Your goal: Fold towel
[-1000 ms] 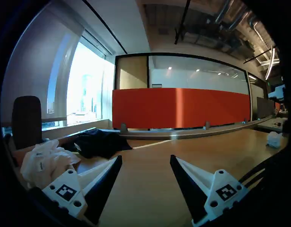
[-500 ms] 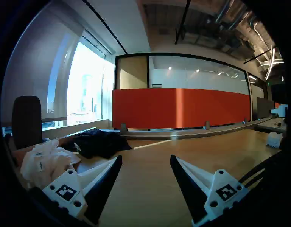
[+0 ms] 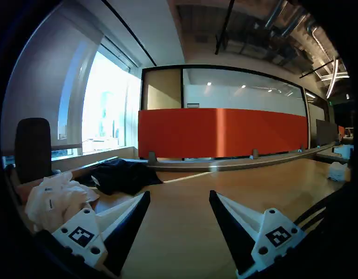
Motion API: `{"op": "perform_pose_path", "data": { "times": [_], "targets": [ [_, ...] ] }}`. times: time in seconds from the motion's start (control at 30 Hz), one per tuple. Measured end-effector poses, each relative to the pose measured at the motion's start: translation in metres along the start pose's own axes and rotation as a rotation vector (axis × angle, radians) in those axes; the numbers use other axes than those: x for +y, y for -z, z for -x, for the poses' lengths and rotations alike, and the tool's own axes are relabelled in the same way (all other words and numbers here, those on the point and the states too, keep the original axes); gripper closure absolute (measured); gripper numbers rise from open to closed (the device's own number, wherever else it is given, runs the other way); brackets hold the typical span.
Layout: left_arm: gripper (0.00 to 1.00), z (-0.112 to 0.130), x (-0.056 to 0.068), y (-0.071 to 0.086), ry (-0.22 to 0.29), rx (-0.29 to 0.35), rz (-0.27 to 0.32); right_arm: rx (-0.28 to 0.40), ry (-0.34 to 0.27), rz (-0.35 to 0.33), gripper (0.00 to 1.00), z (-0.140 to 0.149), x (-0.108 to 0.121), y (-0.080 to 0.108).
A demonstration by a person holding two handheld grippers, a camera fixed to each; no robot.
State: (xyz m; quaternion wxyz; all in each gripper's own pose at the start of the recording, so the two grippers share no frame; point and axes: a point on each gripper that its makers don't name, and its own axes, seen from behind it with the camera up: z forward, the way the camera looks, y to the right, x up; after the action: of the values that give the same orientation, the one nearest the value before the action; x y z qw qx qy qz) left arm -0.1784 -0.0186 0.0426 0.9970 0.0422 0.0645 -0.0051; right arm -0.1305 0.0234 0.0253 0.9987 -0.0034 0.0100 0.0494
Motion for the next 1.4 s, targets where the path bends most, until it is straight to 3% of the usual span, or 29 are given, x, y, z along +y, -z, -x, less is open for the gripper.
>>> {"op": "perform_pose_path", "data": {
  "times": [0.4, 1.4],
  "targets": [
    [0.06, 0.001, 0.000, 0.001, 0.000, 0.000, 0.000, -0.019, -0.002, 0.004, 0.01, 0.019, 0.003, 0.000],
    [0.06, 0.001, -0.001, 0.000, 0.000, 0.000, 0.000, 0.020, 0.086, -0.014, 0.01, 0.019, -0.018, 0.010]
  ]
}}
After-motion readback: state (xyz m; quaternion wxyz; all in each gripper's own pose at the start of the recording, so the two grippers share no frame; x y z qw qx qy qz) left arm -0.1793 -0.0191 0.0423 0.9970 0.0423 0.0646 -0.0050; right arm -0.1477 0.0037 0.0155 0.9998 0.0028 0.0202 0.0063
